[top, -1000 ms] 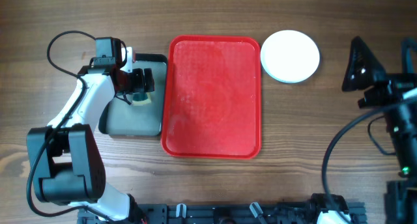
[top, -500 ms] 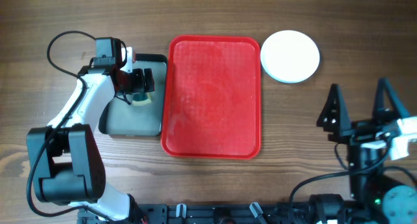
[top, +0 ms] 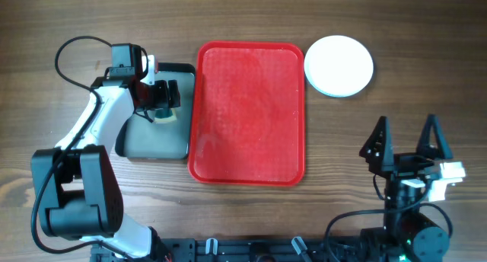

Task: Clean dirty plates on tray and stack at the side

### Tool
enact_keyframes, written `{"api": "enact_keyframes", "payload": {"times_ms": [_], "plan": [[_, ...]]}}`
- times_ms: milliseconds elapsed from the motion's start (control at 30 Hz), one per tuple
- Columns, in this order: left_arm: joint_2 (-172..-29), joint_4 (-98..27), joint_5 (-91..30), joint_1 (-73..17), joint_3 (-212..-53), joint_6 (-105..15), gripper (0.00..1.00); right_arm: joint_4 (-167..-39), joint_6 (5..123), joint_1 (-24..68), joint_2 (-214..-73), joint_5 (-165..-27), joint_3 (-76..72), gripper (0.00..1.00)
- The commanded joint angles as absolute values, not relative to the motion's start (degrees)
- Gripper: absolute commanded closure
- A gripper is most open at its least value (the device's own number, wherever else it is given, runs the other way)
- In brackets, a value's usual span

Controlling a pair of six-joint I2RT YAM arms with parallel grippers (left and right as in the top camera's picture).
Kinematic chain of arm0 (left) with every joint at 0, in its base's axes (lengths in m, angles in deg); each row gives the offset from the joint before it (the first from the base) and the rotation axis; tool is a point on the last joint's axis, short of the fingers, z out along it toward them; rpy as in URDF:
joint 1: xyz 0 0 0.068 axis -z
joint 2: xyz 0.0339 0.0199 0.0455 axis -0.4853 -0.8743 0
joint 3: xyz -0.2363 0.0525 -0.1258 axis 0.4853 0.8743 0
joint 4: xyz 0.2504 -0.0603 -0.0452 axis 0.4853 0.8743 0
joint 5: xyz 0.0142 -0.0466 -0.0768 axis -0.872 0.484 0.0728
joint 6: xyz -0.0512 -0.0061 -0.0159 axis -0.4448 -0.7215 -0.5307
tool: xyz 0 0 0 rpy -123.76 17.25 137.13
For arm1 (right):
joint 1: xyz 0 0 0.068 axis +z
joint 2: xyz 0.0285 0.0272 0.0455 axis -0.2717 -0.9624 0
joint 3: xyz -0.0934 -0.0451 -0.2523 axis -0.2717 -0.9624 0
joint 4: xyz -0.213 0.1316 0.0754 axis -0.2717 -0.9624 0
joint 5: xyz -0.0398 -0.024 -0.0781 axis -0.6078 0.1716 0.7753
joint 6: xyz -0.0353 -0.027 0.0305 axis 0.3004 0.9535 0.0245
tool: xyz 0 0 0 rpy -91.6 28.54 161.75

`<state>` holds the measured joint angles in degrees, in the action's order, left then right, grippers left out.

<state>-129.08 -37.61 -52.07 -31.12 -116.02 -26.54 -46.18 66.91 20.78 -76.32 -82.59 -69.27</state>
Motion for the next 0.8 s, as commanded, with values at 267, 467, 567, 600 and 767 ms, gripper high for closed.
{"api": "enact_keyframes", "payload": {"times_ms": [267, 467, 567, 600, 767], "plan": [[-129.73, -37.78, -52.4, -31.05, -116.28, -26.21, 0.0, -50.55, 69.6, 21.04, -73.26, -86.61, -75.7, 0.0], [-129.73, -37.78, -52.4, -31.05, -116.28, -26.21, 0.0, -55.86, 88.09, 20.36, -73.08, -99.49, -75.7, 0.0], [-129.73, -37.78, -52.4, -31.05, -116.28, -26.21, 0.0, -61.65, 96.59, 19.36, -73.08, -105.04, -75.7, 0.01], [-129.73, -37.78, -52.4, -31.05, -116.28, -26.23, 0.0, -63.62, 98.3, 18.7, -73.08, -106.09, -75.7, 0.0], [-129.73, -37.78, -52.4, -31.08, -116.28, -26.23, 0.0, -66.55, 98.71, 16.36, -73.08, -105.1, -75.7, 0.0]]}}
